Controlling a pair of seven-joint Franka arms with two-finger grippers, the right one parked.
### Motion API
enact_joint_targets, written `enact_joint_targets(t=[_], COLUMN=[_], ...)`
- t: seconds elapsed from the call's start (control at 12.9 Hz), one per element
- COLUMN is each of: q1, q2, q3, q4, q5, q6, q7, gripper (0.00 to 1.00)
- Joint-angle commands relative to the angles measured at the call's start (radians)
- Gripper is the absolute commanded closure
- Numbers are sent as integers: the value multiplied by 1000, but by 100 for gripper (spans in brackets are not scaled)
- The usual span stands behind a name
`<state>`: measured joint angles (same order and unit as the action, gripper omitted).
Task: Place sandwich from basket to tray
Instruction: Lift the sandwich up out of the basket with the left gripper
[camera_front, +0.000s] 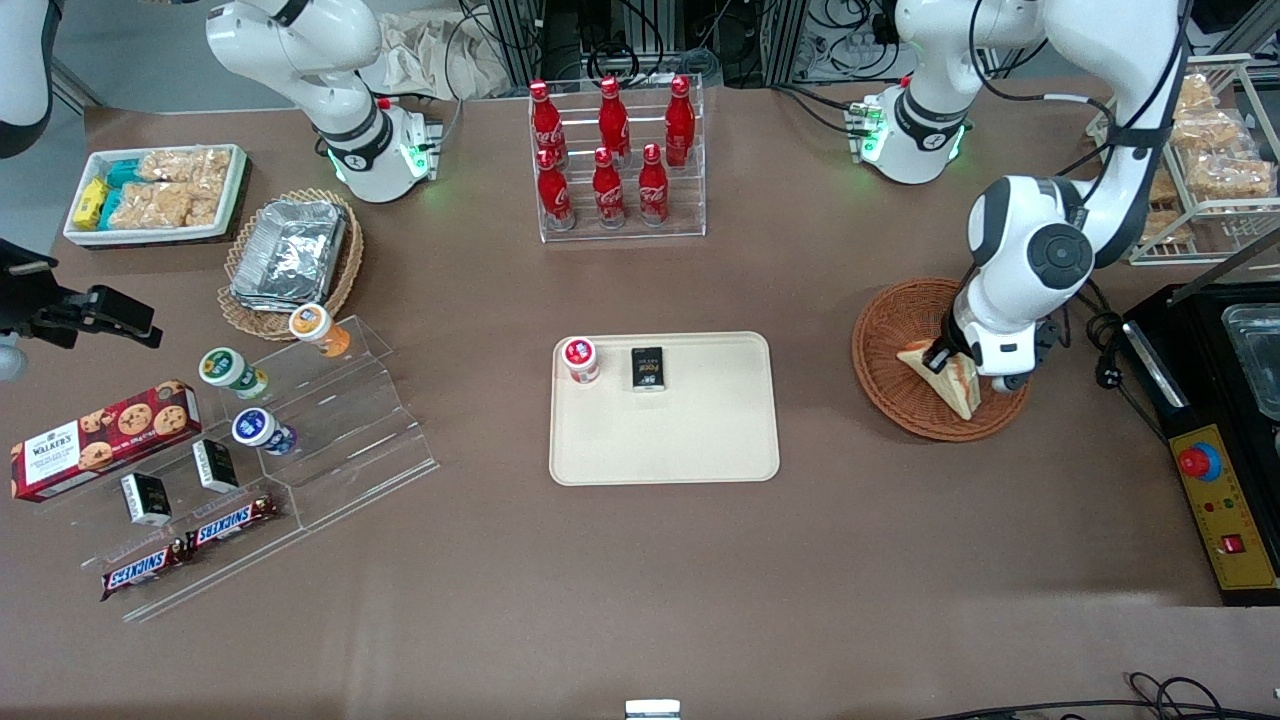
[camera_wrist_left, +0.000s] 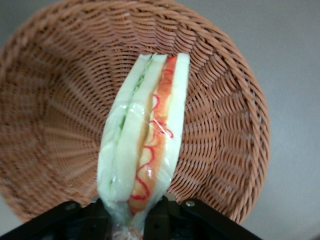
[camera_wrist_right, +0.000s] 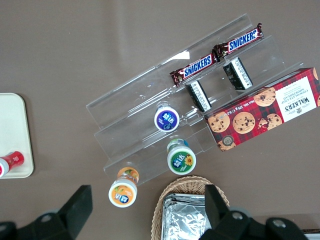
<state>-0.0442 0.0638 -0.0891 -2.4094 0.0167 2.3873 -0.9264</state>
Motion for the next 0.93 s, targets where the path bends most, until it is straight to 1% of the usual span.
enact_joint_targets(t=[0.0,0.16,0.31,0.47,0.54,0.7,0.86], q1=[38,40,40,26,12,-5,-26], q2=[-113,-130,-119,-114,-114,-105,-76], q3=[-3,-3,-6,-12,-27,-60,-113], q4=[60,201,405,557,605,677,696], q5=[15,16,16,12,12,-12,-72], q6=[-168,-372,-599,-744,-781,-790,-774], q7=[159,266,340,395,428,498,518], gripper=[100,100,100,100,100,100,100])
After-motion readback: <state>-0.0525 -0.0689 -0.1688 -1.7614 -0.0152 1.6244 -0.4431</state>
